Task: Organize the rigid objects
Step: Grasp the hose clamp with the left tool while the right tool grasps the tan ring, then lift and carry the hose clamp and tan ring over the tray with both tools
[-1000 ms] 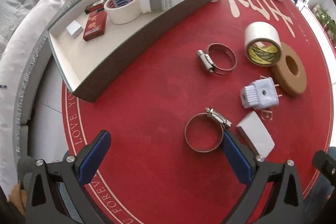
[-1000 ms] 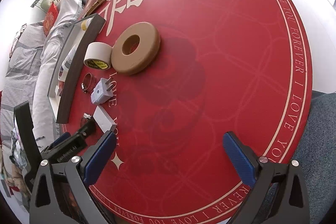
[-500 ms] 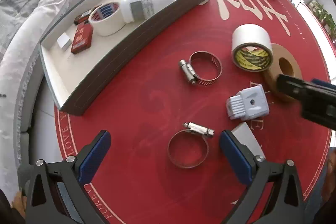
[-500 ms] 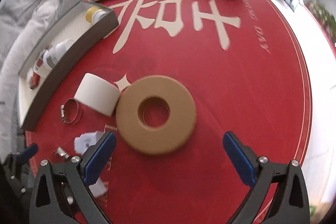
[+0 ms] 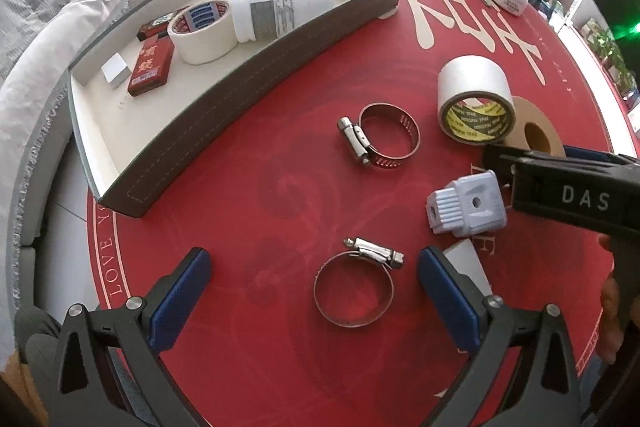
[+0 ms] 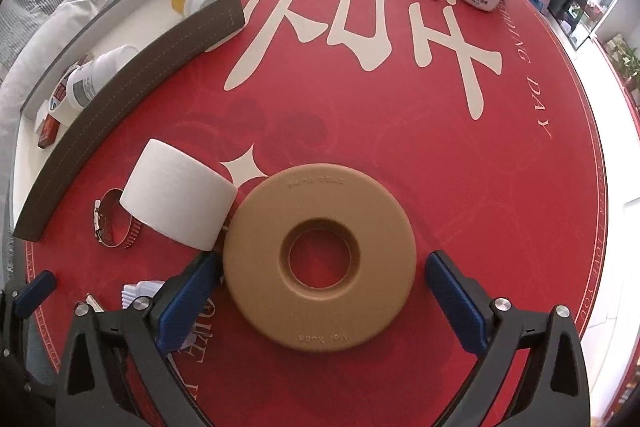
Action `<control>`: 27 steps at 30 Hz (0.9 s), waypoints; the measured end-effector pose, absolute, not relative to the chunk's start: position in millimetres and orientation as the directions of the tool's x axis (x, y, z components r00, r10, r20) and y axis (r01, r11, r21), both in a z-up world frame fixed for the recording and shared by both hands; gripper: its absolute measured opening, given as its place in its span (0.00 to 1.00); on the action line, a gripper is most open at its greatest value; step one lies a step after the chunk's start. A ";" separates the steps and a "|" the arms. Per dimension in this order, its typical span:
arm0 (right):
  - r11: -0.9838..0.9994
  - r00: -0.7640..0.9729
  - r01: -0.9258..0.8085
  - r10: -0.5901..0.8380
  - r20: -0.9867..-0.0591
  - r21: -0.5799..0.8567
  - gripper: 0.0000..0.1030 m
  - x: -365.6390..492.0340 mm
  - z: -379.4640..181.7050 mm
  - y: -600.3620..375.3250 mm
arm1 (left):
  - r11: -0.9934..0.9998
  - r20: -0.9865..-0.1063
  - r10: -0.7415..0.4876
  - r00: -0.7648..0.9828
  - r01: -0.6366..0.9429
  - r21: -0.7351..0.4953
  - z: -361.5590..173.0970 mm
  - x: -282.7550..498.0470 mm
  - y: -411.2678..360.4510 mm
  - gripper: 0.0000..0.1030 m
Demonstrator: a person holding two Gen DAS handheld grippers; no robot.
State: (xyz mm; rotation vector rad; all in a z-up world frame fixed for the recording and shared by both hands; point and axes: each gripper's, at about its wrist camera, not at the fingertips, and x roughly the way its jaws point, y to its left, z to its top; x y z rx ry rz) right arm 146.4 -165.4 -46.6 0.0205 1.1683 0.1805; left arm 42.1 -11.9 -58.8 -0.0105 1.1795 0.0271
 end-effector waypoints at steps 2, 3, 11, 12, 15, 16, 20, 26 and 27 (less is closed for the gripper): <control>0.986 0.367 -0.128 0.149 -0.918 0.109 0.86 143.6 -43.6 -163.5 | 1.000 -0.923 0.000 0.384 0.014 0.006 -54.5 37.9 -16.3 0.84; 0.986 0.363 -0.128 0.151 -0.920 0.112 0.86 143.3 -43.2 -163.3 | 0.999 -0.921 -0.011 0.389 0.039 0.005 -52.8 39.5 -12.8 0.71; 0.963 0.389 -0.012 0.253 -0.886 0.269 0.86 112.1 -23.3 -205.9 | 0.997 -0.927 -0.078 0.368 0.036 -0.069 -42.1 26.0 -2.1 0.36; 0.959 0.398 -0.002 0.262 -0.879 0.284 0.86 105.7 -19.8 -210.1 | 0.996 -0.926 -0.088 0.367 0.023 -0.085 -40.7 23.4 1.6 0.36; 0.935 0.418 0.033 0.308 -0.855 0.353 0.86 85.5 -10.9 -222.2 | 0.996 -0.915 -0.090 0.393 0.013 -0.092 -31.7 14.6 6.0 0.36; 0.926 0.425 0.049 0.320 -0.847 0.375 0.86 77.5 -8.7 -227.3 | 0.995 -0.911 -0.091 0.402 0.011 -0.094 -28.3 11.9 6.8 0.36; 0.872 0.453 0.102 0.388 -0.803 0.479 0.86 47.2 -7.1 -239.8 | 0.995 -0.896 -0.090 0.435 -0.006 -0.103 -16.7 0.4 13.5 0.36; 0.769 0.481 0.169 0.481 -0.733 0.616 0.86 18.9 -26.3 -248.0 | 0.996 -0.889 -0.085 0.450 0.005 -0.092 -12.3 -12.1 13.7 0.36; 0.765 0.478 0.177 0.483 -0.734 0.619 0.86 17.7 -29.5 -248.7 | 0.996 -0.888 -0.085 0.452 0.012 -0.089 -11.9 -14.4 12.4 0.36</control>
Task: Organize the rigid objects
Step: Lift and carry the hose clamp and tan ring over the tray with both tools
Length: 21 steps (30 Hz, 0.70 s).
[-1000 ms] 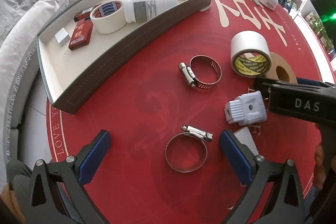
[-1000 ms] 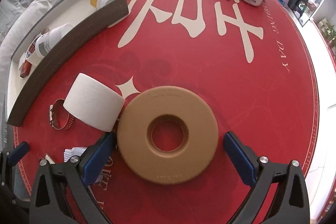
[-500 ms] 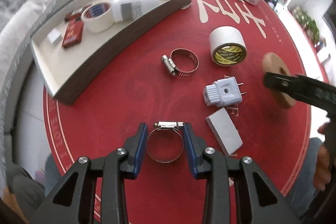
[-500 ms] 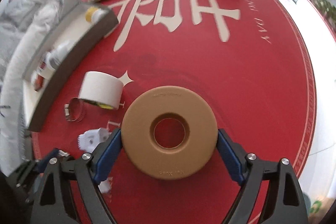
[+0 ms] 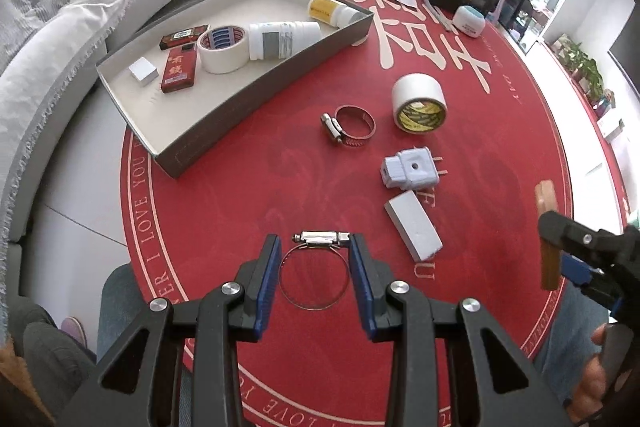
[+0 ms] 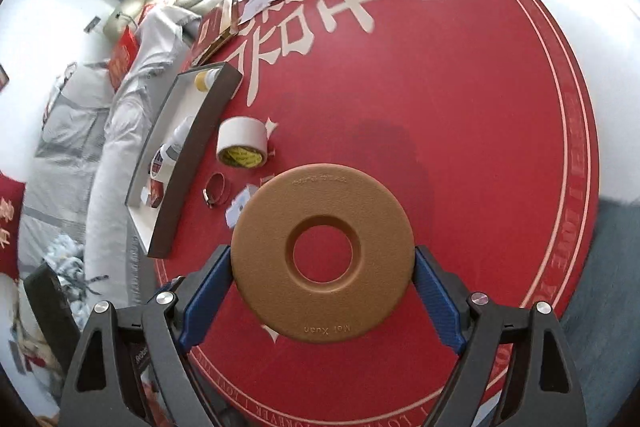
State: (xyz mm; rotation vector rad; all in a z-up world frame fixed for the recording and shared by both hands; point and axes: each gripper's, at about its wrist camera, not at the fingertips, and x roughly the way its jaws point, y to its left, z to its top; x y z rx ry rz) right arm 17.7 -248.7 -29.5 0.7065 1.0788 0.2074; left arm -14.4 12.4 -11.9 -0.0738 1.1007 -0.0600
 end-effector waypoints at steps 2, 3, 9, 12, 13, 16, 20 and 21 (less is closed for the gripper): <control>0.750 0.474 0.200 0.490 -0.732 0.631 0.86 15.3 -35.7 -252.0 | 0.996 -0.886 -0.085 0.455 0.020 -0.085 -11.3 -16.8 9.3 0.36; 0.746 0.474 0.206 0.490 -0.732 0.633 0.86 14.6 -36.6 -253.1 | 0.996 -0.886 -0.084 0.456 0.024 -0.082 -10.9 -17.4 7.7 0.36; 0.745 0.470 0.202 0.495 -0.731 0.635 0.86 13.0 -40.8 -251.8 | 0.997 -0.885 -0.078 0.458 0.041 -0.067 -10.2 -20.0 2.6 0.36; 0.746 0.464 0.201 0.498 -0.732 0.635 0.86 12.8 -43.0 -251.0 | 0.997 -0.887 -0.077 0.455 0.044 -0.064 -11.3 -20.2 2.1 0.36; 0.745 0.463 0.203 0.499 -0.733 0.635 0.86 13.0 -43.7 -251.2 | 0.997 -0.887 -0.077 0.454 0.043 -0.064 -11.6 -20.0 1.9 0.36; 0.740 0.460 0.211 0.501 -0.733 0.639 0.86 13.9 -45.5 -251.5 | 0.997 -0.888 -0.078 0.453 0.043 -0.066 -12.0 -20.0 2.0 0.36; 0.738 0.453 0.216 0.504 -0.735 0.639 0.86 14.3 -48.1 -251.3 | 0.997 -0.890 -0.079 0.449 0.046 -0.065 -13.4 -19.4 1.2 0.36; 0.738 0.453 0.216 0.504 -0.736 0.639 0.86 14.0 -48.1 -251.5 | 0.997 -0.890 -0.079 0.448 0.047 -0.065 -13.9 -19.6 1.4 0.36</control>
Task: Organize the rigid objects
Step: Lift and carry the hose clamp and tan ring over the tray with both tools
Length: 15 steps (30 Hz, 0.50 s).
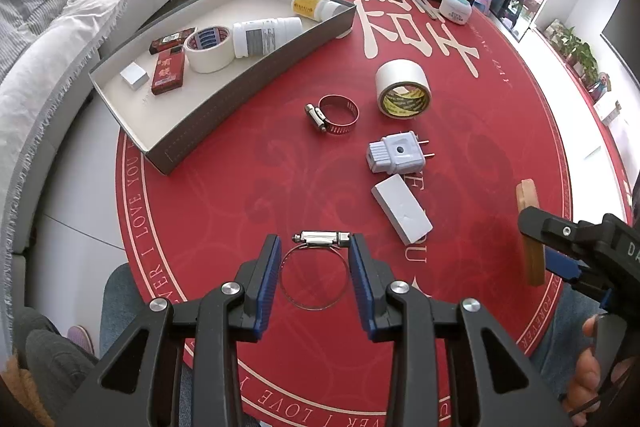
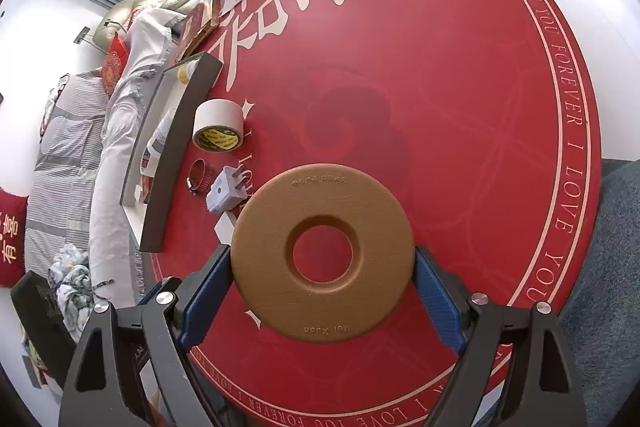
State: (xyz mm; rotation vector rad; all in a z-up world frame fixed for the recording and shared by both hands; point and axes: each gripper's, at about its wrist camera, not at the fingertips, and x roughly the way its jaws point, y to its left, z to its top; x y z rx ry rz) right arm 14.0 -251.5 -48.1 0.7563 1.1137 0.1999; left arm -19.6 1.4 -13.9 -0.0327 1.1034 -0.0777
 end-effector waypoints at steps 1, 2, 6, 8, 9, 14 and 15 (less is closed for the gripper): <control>0.738 0.452 0.215 0.505 -0.735 0.639 0.86 14.2 -48.3 -251.4 | 0.997 -0.891 -0.080 0.447 0.047 -0.066 -13.9 -19.4 1.3 0.36; 0.739 0.451 0.215 0.505 -0.736 0.639 0.86 14.6 -48.7 -251.1 | 0.997 -0.891 -0.080 0.447 0.047 -0.066 -14.2 -19.5 1.5 0.36; 0.741 0.446 0.217 0.504 -0.739 0.636 0.86 14.4 -49.8 -250.6 | 0.997 -0.892 -0.081 0.444 0.046 -0.067 -14.7 -19.5 1.5 0.36; 0.740 0.443 0.219 0.505 -0.741 0.636 0.86 14.8 -50.7 -250.7 | 0.997 -0.893 -0.083 0.443 0.047 -0.069 -15.0 -19.7 1.7 0.36; 0.740 0.443 0.221 0.505 -0.741 0.636 0.86 14.6 -50.4 -250.7 | 0.996 -0.893 -0.083 0.443 0.047 -0.069 -15.1 -19.8 1.6 0.36; 0.740 0.442 0.220 0.506 -0.741 0.636 0.86 14.9 -50.8 -251.1 | 0.996 -0.893 -0.083 0.442 0.047 -0.070 -14.9 -19.7 1.7 0.36; 0.740 0.441 0.220 0.505 -0.741 0.635 0.86 14.8 -50.6 -250.9 | 0.996 -0.893 -0.084 0.442 0.047 -0.070 -15.0 -19.8 1.7 0.36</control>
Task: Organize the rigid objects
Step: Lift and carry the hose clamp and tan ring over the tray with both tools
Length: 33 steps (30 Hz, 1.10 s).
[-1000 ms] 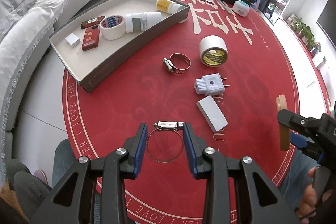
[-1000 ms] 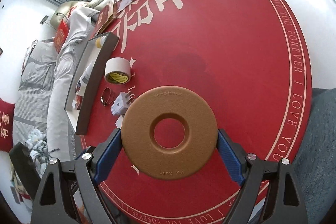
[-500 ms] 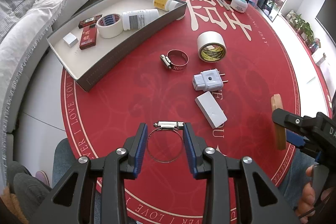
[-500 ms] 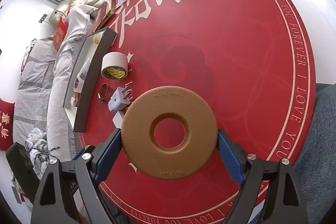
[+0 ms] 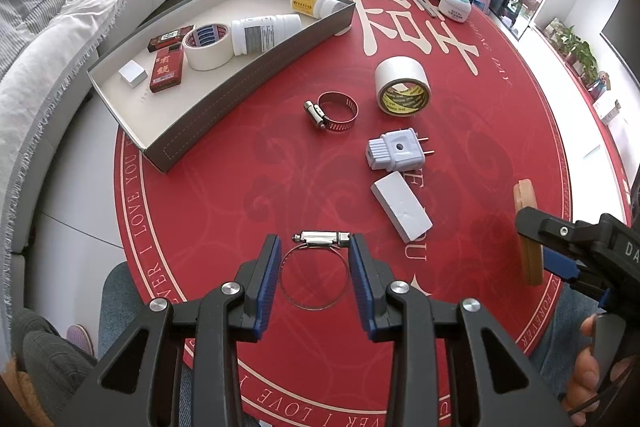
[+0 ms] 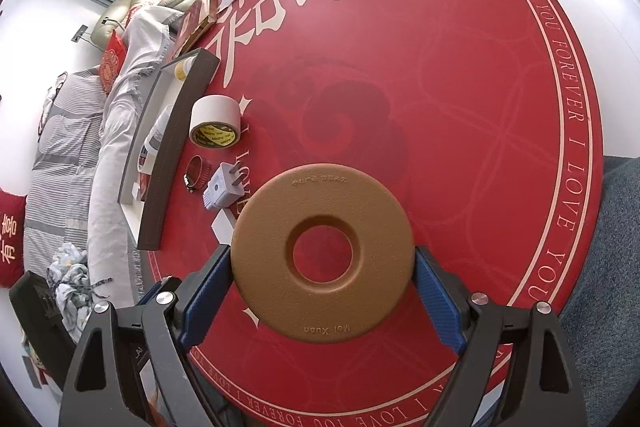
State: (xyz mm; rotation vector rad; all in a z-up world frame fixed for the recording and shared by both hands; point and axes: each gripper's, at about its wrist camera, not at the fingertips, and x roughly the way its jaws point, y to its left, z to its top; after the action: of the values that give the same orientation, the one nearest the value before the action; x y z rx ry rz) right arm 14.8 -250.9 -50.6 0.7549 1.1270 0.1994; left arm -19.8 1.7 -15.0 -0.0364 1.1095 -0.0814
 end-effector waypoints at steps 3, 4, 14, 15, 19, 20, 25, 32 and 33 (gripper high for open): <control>0.739 0.442 0.221 0.506 -0.741 0.636 0.86 14.8 -50.6 -251.0 | 0.996 -0.893 -0.083 0.442 0.046 -0.070 -15.1 -19.7 1.8 0.36; 0.739 0.441 0.222 0.506 -0.741 0.636 0.86 14.9 -50.5 -251.0 | 0.996 -0.893 -0.083 0.442 0.046 -0.070 -15.2 -19.9 1.7 0.36; 0.738 0.442 0.223 0.506 -0.741 0.637 0.86 14.2 -51.4 -251.2 | 0.996 -0.893 -0.085 0.442 0.046 -0.072 -15.5 -20.0 2.7 0.36; 0.738 0.442 0.224 0.505 -0.741 0.636 0.86 13.7 -51.4 -251.0 | 0.996 -0.893 -0.085 0.443 0.046 -0.072 -15.3 -20.2 2.8 0.36; 0.744 0.447 0.214 0.501 -0.741 0.632 0.86 12.9 -46.9 -249.5 | 0.996 -0.887 -0.094 0.452 0.048 -0.081 -12.0 -21.7 3.8 0.36; 0.747 0.453 0.206 0.500 -0.738 0.632 0.86 12.2 -42.7 -249.0 | 0.995 -0.884 -0.099 0.457 0.050 -0.086 -8.9 -22.1 4.1 0.36; 0.766 0.519 0.119 0.495 -0.697 0.632 0.86 6.9 -0.2 -244.5 | 0.988 -0.850 -0.153 0.503 0.055 -0.145 26.8 -23.5 6.9 0.36; 0.739 0.644 -0.053 0.540 -0.542 0.672 0.86 5.7 101.1 -240.8 | 0.958 -0.746 -0.282 0.603 0.138 -0.250 122.7 -24.7 4.1 0.36; 0.735 0.655 -0.077 0.547 -0.521 0.674 0.86 6.1 114.4 -240.4 | 0.956 -0.732 -0.291 0.616 0.152 -0.252 136.4 -24.4 3.4 0.36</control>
State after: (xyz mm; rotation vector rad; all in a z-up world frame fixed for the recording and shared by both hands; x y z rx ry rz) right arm 6.1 -240.4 114.4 0.6621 0.7845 0.3847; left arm -24.4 3.4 136.4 -0.1720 0.8709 -0.2562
